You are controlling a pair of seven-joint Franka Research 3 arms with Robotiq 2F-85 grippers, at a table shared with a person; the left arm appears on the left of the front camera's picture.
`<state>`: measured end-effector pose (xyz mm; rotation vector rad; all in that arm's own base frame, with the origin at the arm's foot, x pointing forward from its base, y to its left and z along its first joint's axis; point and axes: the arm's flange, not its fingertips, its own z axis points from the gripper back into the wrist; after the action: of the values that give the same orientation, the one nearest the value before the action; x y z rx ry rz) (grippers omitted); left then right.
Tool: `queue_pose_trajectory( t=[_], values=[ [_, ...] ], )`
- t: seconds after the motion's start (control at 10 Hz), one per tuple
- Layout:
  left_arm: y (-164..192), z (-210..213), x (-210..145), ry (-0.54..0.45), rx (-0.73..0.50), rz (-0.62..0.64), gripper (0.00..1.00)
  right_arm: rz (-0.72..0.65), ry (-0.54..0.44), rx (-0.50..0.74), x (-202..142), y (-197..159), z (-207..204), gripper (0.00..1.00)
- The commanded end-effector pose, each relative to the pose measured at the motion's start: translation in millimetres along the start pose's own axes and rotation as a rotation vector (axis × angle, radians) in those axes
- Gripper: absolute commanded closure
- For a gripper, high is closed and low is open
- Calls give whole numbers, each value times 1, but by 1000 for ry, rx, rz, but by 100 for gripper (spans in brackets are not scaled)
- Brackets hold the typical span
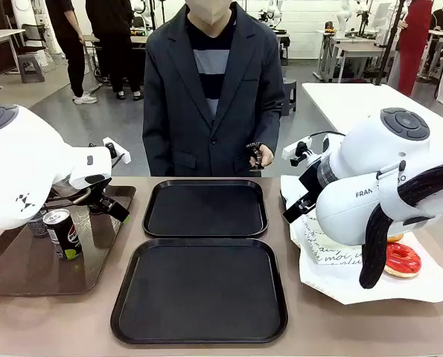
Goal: Set up donuts and drinks on trays.
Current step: Pick up one Pepsi coke and place it on the Flat Tray.
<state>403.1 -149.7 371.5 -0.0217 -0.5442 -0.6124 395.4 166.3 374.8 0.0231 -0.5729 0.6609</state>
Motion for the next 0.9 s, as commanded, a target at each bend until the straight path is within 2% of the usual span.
queue_pose_trajectory(
  t=[0.0, 0.8],
  values=[
    [0, 0, 0, 0, 0, 0, 0, 0, 0, 0, 0, 0, 0, 0],
    [0, 0, 0, 0, 0, 0, 0, 0, 0, 0, 0, 0, 0, 0]
  ],
)
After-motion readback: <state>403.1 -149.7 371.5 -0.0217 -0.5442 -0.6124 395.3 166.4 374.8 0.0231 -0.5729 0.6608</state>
